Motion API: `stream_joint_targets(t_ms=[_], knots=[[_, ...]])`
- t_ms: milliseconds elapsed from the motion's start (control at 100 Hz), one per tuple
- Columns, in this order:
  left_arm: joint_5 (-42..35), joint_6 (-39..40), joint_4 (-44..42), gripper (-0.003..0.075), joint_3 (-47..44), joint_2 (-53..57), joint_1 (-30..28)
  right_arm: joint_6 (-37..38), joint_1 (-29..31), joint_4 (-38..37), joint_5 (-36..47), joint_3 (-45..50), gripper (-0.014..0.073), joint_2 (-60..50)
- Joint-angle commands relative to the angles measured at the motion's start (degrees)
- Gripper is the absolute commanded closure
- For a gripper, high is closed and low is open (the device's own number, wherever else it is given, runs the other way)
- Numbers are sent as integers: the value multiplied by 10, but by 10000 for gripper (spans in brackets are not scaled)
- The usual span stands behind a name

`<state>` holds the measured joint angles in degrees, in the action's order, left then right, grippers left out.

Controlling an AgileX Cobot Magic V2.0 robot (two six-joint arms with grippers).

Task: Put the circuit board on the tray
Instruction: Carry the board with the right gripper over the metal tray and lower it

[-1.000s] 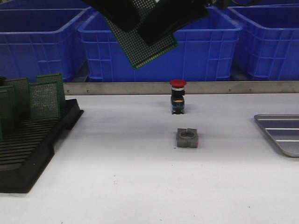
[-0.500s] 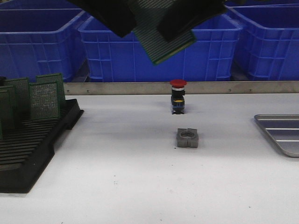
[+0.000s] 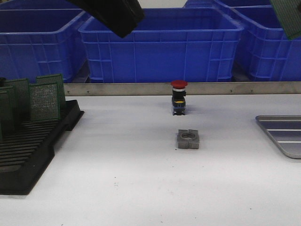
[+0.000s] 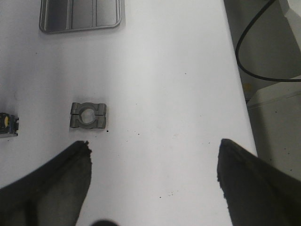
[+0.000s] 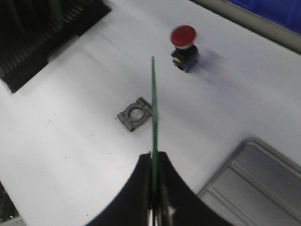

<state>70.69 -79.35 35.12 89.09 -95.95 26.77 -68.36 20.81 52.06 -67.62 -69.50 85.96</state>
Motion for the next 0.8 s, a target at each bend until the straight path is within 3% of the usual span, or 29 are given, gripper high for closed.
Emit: stream_joint_targets(t_ms=[0, 350, 790], knots=[[17, 1, 34, 195, 14, 24, 6, 44, 32, 26, -7, -18, 662, 15], [17, 1, 34, 195, 14, 24, 6, 168, 63, 27, -3, -18, 662, 183], [17, 1, 34, 195, 14, 24, 6, 173, 63, 53, 17, -18, 662, 266]])
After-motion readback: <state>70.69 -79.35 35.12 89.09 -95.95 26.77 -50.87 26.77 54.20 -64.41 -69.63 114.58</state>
